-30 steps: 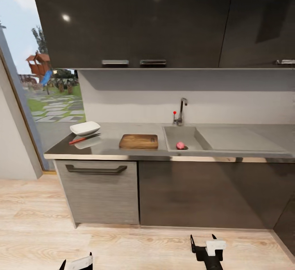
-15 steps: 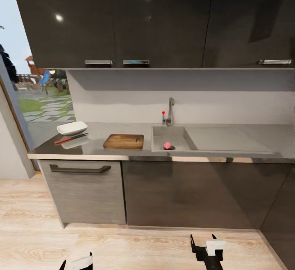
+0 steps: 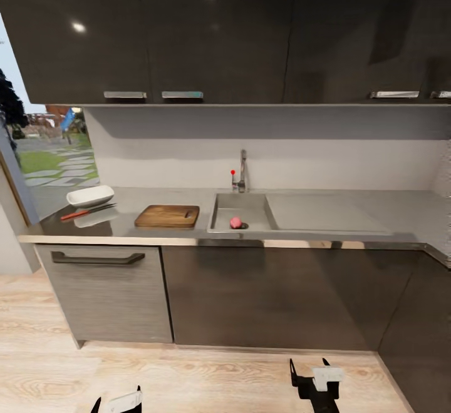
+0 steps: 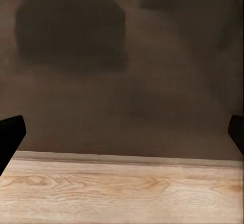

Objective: In the kitchen, take the Vidalia onion out of the sink, dice it on the chopping board with the paring knife, put the diced onion into the bowl on the countertop, then place both the paring knife and the chopping board into the sink.

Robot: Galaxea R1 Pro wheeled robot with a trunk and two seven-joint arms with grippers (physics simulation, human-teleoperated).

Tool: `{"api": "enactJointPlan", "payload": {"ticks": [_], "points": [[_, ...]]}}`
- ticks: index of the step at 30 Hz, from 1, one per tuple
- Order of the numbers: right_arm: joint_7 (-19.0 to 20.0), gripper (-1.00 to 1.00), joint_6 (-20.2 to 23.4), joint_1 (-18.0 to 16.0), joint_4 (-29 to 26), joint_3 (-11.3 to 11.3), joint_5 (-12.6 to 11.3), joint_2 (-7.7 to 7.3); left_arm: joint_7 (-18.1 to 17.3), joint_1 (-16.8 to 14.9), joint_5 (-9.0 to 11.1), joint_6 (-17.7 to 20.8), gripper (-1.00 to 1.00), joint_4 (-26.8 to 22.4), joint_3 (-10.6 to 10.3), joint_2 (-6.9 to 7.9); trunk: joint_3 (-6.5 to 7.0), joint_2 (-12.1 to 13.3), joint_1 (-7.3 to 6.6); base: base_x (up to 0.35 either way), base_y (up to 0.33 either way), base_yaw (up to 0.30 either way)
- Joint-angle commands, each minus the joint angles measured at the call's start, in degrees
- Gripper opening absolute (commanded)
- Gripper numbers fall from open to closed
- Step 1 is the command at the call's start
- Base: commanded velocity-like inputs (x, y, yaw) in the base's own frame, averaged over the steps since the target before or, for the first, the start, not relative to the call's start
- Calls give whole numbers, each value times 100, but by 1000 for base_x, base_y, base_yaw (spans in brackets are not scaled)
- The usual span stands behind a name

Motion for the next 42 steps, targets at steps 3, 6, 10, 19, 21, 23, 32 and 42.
{"api": "enactJointPlan", "payload": {"ticks": [3,6,10,19,21,23,32,42], "points": [[-27,100,-10,-3,4,-35,58,9,0,-10,56,-33,100,24,-50,4,-28,-4,0,0,-276,0],[-27,100,-10,-3,4,-35,59,9,0,-10,53,-33,100,24,-50,5,-53,-4,0,0,-96,0],[-27,100,-10,-3,4,-35,60,8,0,-10,54,-33,100,24,-50,5,-90,-4,0,0,-30,0],[-28,100,-10,-3,4,-35,60,4,0,-10,54,-33,100,24,-50,5,-173,-4,0,0,-2,0],[-29,100,-10,-3,4,-35,60,8,0,-10,54,-33,100,24,-50,5,-191,-4,0,0,0,0],[-30,100,-10,-3,4,-35,62,10,0,-11,53,-29,100,24,-50,5,-210,-4,0,0,-33,0],[-29,100,-10,-3,4,-35,62,6,0,-10,52,-17,100,24,-50,5,-293,-4,0,0,-263,0],[-32,100,-14,-3,4,-35,60,4,-2,-10,52,167,100,21,-50,5,-386,-4,0,0,-260,0]]}}
